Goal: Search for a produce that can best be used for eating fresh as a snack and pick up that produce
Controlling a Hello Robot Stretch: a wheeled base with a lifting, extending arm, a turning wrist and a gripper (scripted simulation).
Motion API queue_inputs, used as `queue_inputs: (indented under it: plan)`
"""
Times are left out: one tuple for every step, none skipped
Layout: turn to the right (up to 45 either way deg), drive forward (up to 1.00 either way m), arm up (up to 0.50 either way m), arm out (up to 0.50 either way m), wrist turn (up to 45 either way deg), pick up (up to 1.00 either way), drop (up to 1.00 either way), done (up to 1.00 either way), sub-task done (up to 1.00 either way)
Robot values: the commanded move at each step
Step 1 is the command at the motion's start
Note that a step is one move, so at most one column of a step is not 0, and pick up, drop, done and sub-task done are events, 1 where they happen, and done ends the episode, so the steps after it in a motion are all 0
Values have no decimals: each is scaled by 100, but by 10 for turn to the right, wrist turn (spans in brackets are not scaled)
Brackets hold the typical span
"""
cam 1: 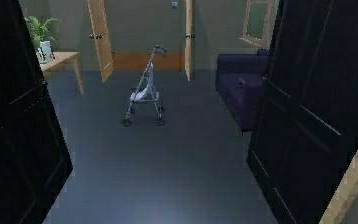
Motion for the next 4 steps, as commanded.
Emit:
queue_inputs:
  plan:
    - [-210,0,0,0,0,0,0,0,0]
    - [0,100,0,0,0,0,0,0,0]
    - [-30,0,0,0,0,0,0,0,0]
    - [0,75,0,0,0,0,0,0,0]
